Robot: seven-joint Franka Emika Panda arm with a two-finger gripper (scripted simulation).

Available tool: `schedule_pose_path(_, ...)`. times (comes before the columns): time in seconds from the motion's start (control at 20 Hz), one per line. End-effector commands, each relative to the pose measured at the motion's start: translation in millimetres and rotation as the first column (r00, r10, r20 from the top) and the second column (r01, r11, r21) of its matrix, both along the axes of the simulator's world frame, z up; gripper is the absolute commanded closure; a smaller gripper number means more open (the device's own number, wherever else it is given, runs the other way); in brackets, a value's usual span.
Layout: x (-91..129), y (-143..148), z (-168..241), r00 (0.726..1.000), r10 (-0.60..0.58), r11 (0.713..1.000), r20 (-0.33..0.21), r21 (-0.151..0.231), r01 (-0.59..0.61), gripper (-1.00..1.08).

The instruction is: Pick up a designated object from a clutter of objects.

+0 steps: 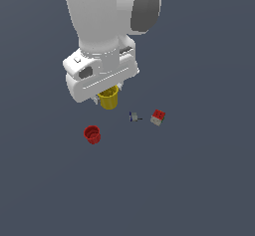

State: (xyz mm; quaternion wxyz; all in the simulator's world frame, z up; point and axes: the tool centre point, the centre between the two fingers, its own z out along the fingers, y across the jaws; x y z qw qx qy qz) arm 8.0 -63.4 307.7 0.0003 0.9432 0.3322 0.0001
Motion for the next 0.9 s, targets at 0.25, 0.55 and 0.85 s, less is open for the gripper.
schedule_pose_path(0.25,-3,4,66,1.0,0.0,1.0,0.0,0.0,0.0,1.08)
schedule_pose_path(0.55,-3,6,94,1.0,0.0,1.0,0.0,0.0,0.0,1.08)
schedule_pose_path(0.85,-3,6,104,1.0,0.0,1.0,0.0,0.0,0.0,1.08)
